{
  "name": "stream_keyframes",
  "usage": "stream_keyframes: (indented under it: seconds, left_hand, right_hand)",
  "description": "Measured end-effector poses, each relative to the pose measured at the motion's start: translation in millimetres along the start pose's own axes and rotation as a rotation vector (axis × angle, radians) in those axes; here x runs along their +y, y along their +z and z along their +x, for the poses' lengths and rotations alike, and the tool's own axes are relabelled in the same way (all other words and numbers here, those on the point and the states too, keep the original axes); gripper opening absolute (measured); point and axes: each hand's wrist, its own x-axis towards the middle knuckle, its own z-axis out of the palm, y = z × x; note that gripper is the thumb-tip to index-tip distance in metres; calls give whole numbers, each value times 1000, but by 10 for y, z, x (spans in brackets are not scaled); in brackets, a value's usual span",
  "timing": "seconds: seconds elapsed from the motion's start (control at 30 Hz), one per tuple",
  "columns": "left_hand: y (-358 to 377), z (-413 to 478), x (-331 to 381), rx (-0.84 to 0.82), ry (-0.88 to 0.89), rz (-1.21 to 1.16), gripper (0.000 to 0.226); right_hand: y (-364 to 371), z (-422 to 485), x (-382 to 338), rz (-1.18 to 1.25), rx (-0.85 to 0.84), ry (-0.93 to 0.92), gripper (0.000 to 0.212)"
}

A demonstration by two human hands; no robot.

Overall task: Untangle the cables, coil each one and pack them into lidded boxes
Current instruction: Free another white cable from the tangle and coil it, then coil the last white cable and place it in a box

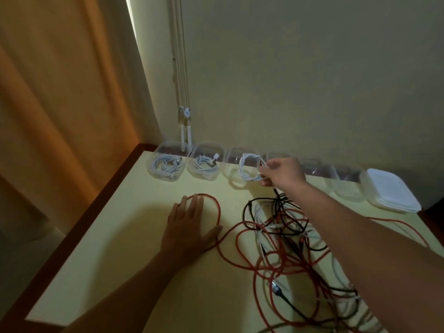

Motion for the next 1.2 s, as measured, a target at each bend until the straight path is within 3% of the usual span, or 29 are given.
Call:
stream_keyframes:
  seconds: [0.17, 0.27, 0.37, 0.63, 0.83, 0.97, 1.2]
  left_hand:
    - [94, 113, -49, 33, 76, 10, 98]
    - [114, 196, -69, 37, 75, 17, 100]
    - [151, 280, -72, 47, 74, 25, 99]
    - [180, 386, -80, 53, 79, 53, 96]
    - [198, 457, -71, 48, 82, 68, 97]
    - [191, 441, -62, 36, 74, 57, 98]
    - [216, 401, 62, -22, 41, 79, 103]
  right_hand:
    - [253, 471, -34, -107, 45, -71, 14]
    - [370, 734, -19, -379, 101, -187, 7]
    - [473, 904, -30, -574, 85, -287, 19]
    - [629, 1095, -13, -805, -8, -345, 33]
    - [492, 970, 126, -808, 44, -462, 34]
    - [216, 648, 356, -634, 99, -548, 22]
    - [-538, -213, 921, -610, 145, -487, 26]
